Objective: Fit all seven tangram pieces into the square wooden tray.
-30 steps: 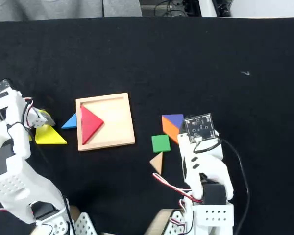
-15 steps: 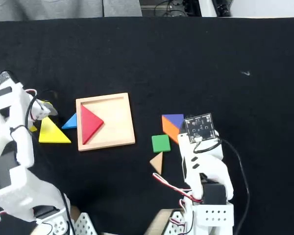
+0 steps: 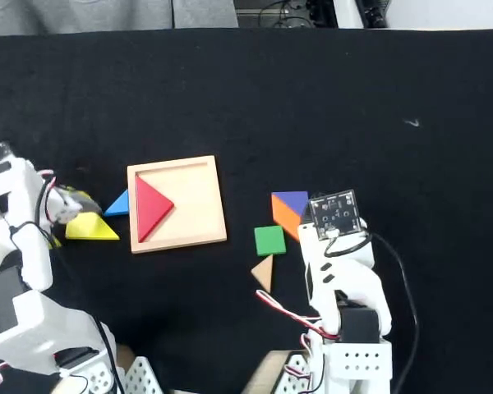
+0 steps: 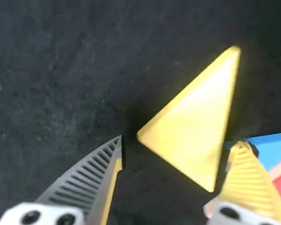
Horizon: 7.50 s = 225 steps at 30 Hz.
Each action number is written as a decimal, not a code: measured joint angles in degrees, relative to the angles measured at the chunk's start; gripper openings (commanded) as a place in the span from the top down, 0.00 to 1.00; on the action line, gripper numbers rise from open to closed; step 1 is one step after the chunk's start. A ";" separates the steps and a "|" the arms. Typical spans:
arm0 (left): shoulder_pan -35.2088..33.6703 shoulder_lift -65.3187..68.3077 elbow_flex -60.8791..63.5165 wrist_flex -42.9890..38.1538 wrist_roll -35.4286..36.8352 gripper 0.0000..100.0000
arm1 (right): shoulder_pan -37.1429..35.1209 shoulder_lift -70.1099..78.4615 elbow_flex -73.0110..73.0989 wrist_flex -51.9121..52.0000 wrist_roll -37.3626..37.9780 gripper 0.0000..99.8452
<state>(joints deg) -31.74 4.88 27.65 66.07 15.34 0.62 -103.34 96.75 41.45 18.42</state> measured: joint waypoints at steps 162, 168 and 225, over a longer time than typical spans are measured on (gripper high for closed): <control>-11.34 5.01 -1.41 -3.96 -23.65 0.73 | 0.00 0.00 0.00 2.81 0.09 0.99; -10.99 8.97 -8.00 -4.57 -18.55 0.73 | 0.00 0.00 0.00 2.81 0.09 0.99; 10.37 49.76 -73.23 22.42 -34.02 0.64 | 0.00 0.00 0.00 2.81 0.09 0.99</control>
<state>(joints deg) -21.36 54.64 -45.58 88.48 -18.68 0.62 -103.34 96.75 44.26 18.51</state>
